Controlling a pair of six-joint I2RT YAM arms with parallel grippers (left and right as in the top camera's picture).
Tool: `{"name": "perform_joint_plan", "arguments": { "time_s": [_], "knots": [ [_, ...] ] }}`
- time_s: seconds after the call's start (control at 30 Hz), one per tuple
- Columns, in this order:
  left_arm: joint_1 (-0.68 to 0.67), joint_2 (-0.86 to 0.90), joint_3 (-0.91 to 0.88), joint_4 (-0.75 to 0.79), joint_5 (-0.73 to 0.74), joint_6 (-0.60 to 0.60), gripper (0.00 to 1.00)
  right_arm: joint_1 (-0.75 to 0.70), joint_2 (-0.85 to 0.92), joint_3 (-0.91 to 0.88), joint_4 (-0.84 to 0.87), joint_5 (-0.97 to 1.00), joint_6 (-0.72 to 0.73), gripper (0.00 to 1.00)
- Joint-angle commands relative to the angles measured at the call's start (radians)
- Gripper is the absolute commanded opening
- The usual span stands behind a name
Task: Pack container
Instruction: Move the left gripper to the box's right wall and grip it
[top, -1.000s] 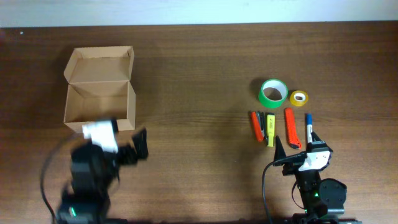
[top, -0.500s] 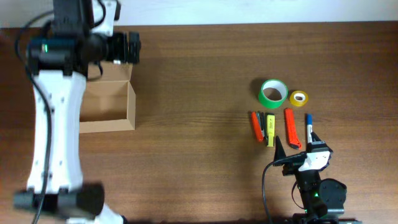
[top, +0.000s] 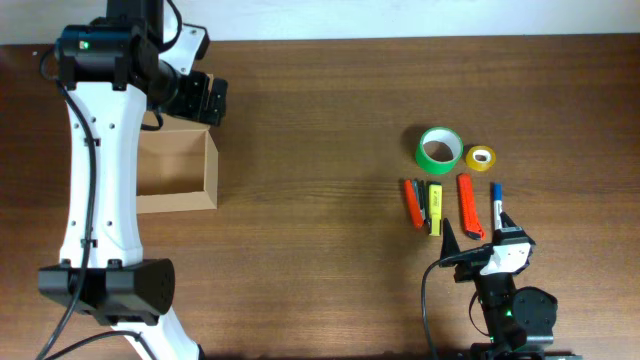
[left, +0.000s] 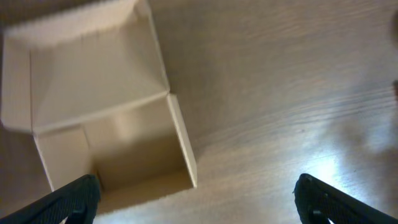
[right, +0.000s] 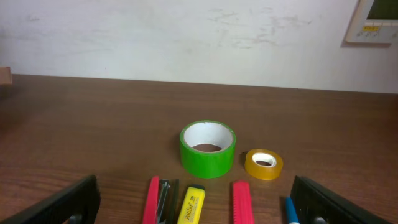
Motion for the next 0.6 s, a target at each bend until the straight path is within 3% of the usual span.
{"name": "perform_joint_plan", "arguments": {
  "time_s": [0.0, 0.07, 0.23, 0.57],
  "knots": [
    [0.025, 0.013, -0.099, -0.002, -0.047, -0.095, 0.97, 0.005, -0.007, -0.013, 0.0, -0.002, 0.008, 0.99],
    [0.025, 0.012, -0.194, 0.026, -0.057, -0.108, 0.92, 0.005, -0.007, -0.013, 0.0, -0.002, 0.008, 0.99],
    [0.025, 0.01, -0.415, 0.15, -0.065, -0.142, 0.91, 0.005, -0.007, -0.013, 0.0, -0.002, 0.008, 0.99],
    [0.025, 0.011, -0.651, 0.38, -0.076, -0.197, 0.91, 0.005, -0.007, -0.013, 0.0, -0.002, 0.008, 0.99]
  ]
}}
